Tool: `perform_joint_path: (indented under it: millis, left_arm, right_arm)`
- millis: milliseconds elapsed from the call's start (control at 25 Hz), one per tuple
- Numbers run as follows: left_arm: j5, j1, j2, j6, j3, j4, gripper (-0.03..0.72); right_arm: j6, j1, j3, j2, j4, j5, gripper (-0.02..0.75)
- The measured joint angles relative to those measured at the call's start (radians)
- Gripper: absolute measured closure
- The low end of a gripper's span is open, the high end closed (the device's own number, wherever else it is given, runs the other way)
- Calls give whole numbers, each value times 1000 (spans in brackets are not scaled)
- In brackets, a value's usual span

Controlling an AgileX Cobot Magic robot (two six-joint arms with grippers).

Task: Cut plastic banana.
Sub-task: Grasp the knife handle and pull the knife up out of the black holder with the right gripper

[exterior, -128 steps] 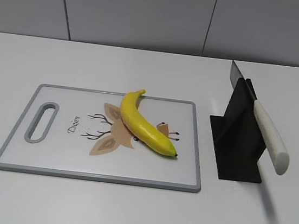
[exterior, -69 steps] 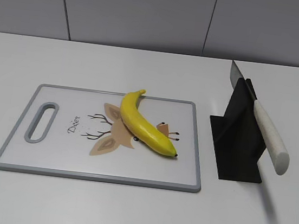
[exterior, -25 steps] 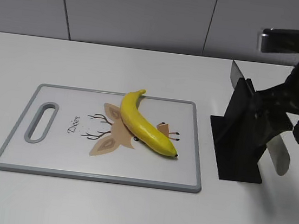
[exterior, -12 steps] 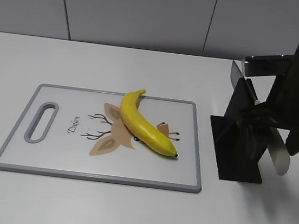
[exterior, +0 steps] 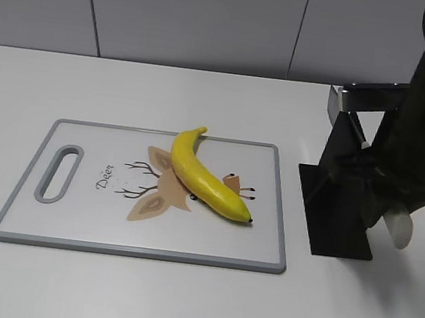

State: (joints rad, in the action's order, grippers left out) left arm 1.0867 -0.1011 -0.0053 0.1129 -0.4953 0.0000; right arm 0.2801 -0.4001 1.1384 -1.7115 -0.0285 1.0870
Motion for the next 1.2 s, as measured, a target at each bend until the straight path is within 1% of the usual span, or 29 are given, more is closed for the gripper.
perform_joint_path:
  millis: [40,1200]
  left_arm:
    - [0,0,0,0,0,0,134]
    - [-4,0,0,0,0,0,134]
  right_arm:
    - [13,1,0,5,1,2,555]
    - [-53,-1,12,358,14,24,558]
